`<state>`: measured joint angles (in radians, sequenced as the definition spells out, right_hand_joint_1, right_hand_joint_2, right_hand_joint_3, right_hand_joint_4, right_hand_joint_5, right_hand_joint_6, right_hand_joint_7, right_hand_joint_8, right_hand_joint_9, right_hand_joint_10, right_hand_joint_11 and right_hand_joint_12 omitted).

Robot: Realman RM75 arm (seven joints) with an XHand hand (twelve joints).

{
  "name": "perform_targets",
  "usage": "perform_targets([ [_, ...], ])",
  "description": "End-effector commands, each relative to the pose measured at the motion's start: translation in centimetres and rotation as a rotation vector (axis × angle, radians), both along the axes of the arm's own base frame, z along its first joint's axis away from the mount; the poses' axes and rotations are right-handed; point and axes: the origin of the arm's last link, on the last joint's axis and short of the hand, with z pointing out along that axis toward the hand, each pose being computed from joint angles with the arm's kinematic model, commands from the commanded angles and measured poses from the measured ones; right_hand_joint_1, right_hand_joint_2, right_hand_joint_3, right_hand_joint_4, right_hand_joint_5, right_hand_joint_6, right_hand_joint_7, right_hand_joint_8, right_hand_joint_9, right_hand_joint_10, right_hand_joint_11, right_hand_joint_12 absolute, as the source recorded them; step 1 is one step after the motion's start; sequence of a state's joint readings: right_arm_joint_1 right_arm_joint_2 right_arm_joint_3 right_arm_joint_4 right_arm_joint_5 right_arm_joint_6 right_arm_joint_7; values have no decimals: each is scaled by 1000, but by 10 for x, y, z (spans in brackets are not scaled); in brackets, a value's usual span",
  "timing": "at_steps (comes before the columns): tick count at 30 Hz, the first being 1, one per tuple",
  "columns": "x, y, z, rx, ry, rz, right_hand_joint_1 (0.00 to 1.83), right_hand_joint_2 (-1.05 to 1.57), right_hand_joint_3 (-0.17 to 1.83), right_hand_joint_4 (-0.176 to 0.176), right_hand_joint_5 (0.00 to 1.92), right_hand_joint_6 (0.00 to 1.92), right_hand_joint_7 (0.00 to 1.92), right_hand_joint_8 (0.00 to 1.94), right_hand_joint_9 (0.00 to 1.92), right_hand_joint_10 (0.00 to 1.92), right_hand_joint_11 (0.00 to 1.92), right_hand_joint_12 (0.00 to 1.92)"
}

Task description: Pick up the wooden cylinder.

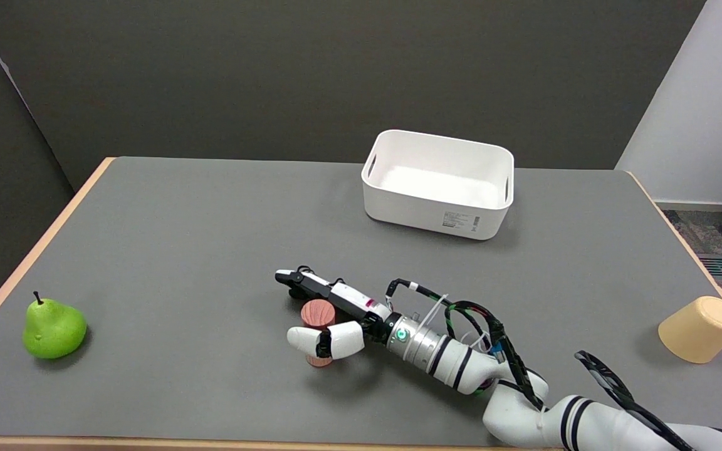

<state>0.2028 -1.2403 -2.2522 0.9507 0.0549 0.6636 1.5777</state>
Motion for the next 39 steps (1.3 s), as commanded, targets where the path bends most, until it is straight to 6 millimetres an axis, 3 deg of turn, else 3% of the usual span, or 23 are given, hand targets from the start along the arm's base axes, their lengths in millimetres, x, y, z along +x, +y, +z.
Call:
perform_targets([
  [1,2,-2,3,-18,-18,9,698,628,944,-150,48,335,14,196,-1,129,-1,451],
  [12,11,0,0,-4,-59,46,716,619,989,-147,58,389,63,221,28,215,-1,622],
  [14,10,1,0,-10,-64,43,751,664,935,-149,110,348,122,235,13,383,-1,700],
  [16,10,2,1,-20,-63,51,754,655,1017,-151,89,440,119,318,37,382,-1,754],
  [20,10,4,3,-46,-62,62,803,693,934,-152,190,427,272,309,120,497,-1,921],
  [23,9,5,3,-48,-63,59,791,692,1005,-146,250,569,373,473,223,621,77,1013],
  [29,7,6,3,-49,-58,51,863,705,938,-138,295,620,444,491,281,685,99,1127],
  [33,6,7,2,-50,-56,45,869,727,902,-134,332,746,493,533,320,739,181,1192],
  [39,3,6,3,-63,-64,25,893,726,910,-143,374,897,556,640,411,900,427,1502],
])
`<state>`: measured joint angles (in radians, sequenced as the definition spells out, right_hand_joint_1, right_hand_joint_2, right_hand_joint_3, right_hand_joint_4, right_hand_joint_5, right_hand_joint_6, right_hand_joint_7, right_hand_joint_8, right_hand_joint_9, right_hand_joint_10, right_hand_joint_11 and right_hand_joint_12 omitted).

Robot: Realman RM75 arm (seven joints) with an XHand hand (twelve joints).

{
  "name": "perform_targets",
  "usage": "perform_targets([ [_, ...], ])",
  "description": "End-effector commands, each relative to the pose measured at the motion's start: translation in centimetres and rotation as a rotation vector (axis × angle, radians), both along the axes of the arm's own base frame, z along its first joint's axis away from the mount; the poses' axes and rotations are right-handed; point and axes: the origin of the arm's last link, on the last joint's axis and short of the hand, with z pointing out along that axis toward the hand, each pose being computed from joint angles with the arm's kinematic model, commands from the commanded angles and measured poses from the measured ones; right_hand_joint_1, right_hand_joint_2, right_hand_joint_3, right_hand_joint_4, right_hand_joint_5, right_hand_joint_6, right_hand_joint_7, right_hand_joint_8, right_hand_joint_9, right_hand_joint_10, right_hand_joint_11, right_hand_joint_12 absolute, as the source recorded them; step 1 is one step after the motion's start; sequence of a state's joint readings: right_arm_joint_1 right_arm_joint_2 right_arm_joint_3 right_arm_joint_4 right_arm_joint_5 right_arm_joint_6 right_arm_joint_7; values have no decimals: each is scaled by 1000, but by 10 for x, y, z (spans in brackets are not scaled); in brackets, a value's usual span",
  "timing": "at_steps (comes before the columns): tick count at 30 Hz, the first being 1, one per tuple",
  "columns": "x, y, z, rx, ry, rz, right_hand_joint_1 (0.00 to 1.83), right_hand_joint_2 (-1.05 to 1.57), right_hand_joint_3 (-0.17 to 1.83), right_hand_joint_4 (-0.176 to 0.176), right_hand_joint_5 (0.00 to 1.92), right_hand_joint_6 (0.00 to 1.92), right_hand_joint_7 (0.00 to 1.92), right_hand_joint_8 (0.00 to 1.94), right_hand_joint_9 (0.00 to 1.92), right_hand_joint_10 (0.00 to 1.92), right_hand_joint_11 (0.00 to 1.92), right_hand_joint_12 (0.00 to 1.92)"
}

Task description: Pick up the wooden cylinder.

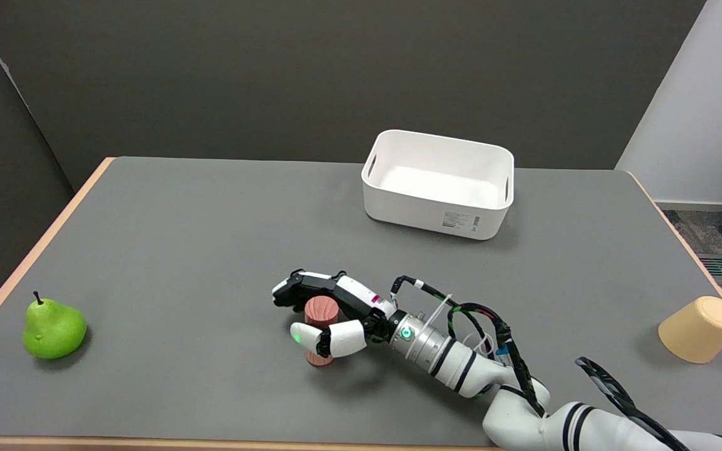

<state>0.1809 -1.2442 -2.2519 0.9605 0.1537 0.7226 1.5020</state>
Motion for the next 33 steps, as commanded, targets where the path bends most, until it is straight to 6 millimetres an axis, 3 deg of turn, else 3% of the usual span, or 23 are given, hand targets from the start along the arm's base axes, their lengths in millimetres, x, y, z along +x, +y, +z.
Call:
perform_targets([
  [1,-4,2,1,-25,-15,-25,903,731,900,-144,376,921,564,650,422,928,458,1538],
  [7,-9,3,3,-54,-14,-50,926,773,862,-157,453,1134,665,873,564,1135,606,1672],
  [9,-10,3,3,-59,-15,-54,1006,1144,390,-162,605,1613,779,992,696,1204,683,1740],
  [11,-10,3,3,-62,-7,-50,1168,1163,207,-144,569,1630,877,1169,747,1290,663,1737],
  [15,-11,2,4,-75,-4,-50,1195,1072,365,-162,580,1642,908,1202,784,1367,834,1918],
  [19,-11,1,4,-91,17,-41,1210,983,525,-173,601,1590,942,1264,853,1434,748,1921],
  [20,-12,1,3,-97,20,-41,1202,972,549,-167,607,1581,942,1301,864,1459,751,1921],
  [21,-12,1,3,-102,20,-41,1041,924,684,-18,704,1567,911,1633,934,1762,749,1921],
  [22,-12,0,3,-107,22,-38,954,895,762,70,757,1562,892,1833,983,1921,747,1921],
  [24,-12,0,3,-113,30,-32,943,880,785,105,764,1566,882,1936,1035,1921,741,1921],
  [26,-12,0,3,-119,40,-34,945,775,1046,89,791,1693,873,1941,1111,1921,719,1921],
  [28,-12,-1,3,-119,41,-37,921,791,1082,75,763,1771,875,1941,1138,1921,721,1921],
  [30,-12,-1,3,-118,46,-36,925,726,783,15,682,1903,910,1941,1171,1921,746,1921],
  [33,-11,-2,2,-118,47,-33,840,908,1022,49,649,1921,924,1941,1199,1921,740,1921],
])
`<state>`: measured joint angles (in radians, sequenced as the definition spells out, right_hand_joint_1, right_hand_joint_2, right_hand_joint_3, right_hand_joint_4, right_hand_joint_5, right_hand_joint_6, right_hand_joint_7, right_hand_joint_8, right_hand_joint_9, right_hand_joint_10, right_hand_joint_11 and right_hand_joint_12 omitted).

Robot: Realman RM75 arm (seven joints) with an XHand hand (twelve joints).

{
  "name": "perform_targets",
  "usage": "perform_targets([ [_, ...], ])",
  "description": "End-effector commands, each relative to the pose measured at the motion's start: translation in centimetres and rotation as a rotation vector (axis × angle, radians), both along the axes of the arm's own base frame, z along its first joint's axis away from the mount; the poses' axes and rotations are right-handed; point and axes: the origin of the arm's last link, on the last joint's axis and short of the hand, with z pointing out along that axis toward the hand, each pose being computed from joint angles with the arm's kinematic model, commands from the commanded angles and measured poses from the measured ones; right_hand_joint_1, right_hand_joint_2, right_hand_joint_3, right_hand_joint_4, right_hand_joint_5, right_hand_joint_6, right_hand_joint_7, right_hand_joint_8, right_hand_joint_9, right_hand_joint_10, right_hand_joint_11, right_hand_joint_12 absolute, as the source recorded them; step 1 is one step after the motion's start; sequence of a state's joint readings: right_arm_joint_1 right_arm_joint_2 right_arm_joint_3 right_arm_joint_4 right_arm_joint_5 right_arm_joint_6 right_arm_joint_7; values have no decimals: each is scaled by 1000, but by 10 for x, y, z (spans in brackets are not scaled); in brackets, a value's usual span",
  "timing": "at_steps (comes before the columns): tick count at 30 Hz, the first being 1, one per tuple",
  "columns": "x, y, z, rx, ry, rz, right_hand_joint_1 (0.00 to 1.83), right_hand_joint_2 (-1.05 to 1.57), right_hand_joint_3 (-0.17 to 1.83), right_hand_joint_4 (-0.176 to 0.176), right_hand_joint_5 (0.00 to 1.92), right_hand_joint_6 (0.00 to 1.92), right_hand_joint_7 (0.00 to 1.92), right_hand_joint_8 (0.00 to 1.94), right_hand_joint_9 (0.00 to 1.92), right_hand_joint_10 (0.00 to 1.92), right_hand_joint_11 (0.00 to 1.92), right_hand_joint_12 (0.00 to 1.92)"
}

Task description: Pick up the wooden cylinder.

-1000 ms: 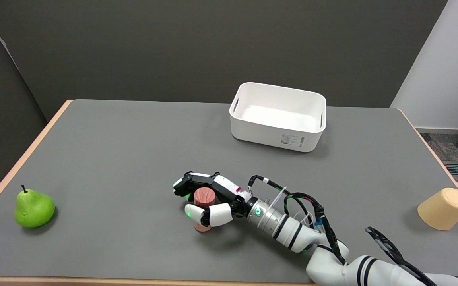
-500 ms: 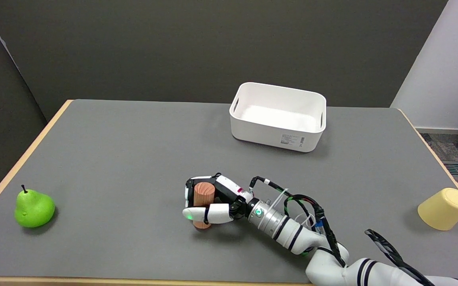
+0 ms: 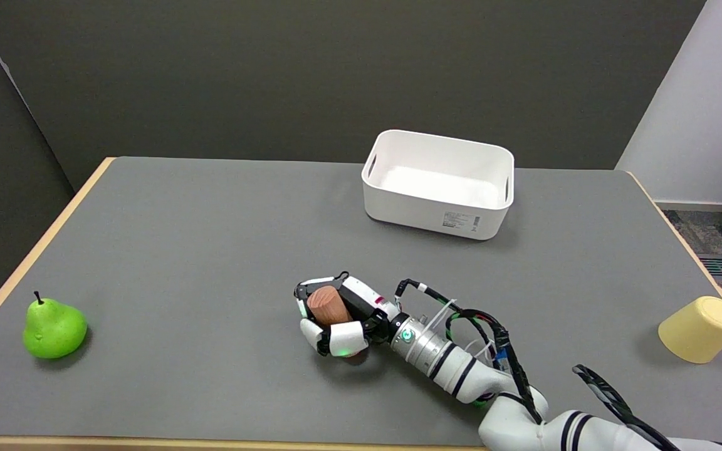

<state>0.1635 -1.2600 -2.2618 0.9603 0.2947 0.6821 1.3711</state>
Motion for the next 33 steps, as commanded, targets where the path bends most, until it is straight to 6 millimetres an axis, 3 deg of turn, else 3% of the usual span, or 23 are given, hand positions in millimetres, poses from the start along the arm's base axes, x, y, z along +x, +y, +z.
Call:
perform_targets([
  [1,-2,-3,-1,-31,34,-1,833,927,992,47,635,1921,920,1941,1201,1921,748,1921],
  [13,6,-6,-2,-35,17,34,790,1066,775,24,539,1921,888,1941,1204,1921,721,1921],
  [19,26,-14,-1,-43,18,126,797,1064,778,15,540,1921,886,1941,1205,1921,719,1921],
  [33,73,-33,3,-97,25,289,822,1017,854,4,571,1921,984,1941,1277,1921,961,1921],
])
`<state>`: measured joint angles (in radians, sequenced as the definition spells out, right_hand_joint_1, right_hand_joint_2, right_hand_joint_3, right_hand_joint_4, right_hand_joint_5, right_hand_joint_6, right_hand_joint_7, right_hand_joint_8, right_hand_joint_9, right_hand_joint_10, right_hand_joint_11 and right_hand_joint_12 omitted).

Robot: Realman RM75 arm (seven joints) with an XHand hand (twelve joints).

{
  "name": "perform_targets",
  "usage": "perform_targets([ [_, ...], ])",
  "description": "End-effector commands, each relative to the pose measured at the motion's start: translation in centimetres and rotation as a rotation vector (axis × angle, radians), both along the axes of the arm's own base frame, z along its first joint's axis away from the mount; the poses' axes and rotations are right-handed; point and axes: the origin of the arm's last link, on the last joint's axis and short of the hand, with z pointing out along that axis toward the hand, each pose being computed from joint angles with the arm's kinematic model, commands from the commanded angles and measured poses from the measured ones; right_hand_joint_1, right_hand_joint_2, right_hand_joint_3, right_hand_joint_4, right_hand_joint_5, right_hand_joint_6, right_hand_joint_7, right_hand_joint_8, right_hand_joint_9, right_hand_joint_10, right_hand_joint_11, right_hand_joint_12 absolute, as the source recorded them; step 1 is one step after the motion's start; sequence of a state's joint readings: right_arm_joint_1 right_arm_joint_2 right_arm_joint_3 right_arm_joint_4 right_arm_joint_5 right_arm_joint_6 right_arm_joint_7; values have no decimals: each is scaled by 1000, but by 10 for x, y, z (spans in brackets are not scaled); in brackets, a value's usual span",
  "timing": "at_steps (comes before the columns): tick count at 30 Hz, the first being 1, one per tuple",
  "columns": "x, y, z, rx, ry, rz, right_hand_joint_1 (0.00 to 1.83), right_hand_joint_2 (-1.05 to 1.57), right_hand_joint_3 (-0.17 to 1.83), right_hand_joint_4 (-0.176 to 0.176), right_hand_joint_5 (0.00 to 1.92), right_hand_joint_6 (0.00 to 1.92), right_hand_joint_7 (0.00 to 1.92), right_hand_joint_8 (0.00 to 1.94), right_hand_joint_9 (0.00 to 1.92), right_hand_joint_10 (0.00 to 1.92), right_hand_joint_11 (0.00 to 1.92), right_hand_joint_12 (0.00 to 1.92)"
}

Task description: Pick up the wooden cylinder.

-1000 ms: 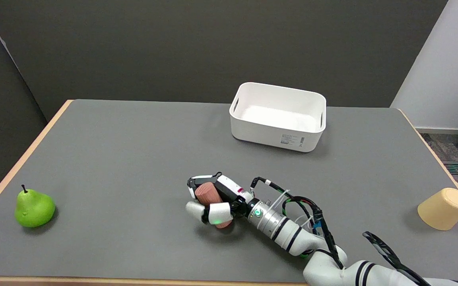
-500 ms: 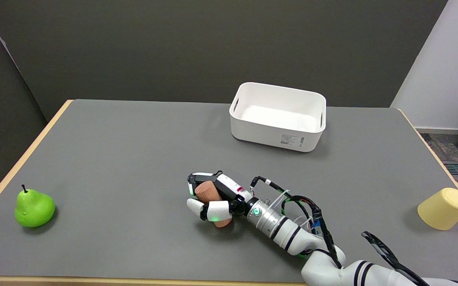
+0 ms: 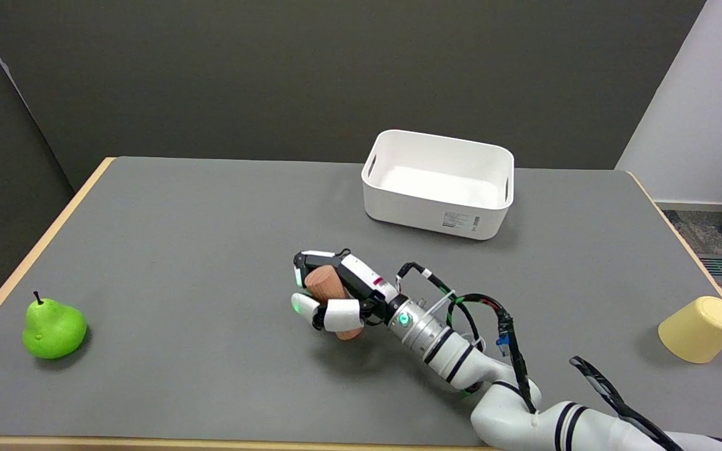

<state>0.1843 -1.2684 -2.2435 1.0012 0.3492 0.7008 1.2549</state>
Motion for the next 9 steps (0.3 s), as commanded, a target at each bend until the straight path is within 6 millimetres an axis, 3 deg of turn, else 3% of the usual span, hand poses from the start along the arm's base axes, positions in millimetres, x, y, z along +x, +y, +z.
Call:
perform_targets([
  [1,53,-23,4,-58,12,192,824,1012,862,5,575,1921,987,1941,1282,1921,972,1921],
  [9,87,-66,22,-145,70,285,844,955,953,4,612,1921,1020,1941,1321,1921,1029,1921],
])
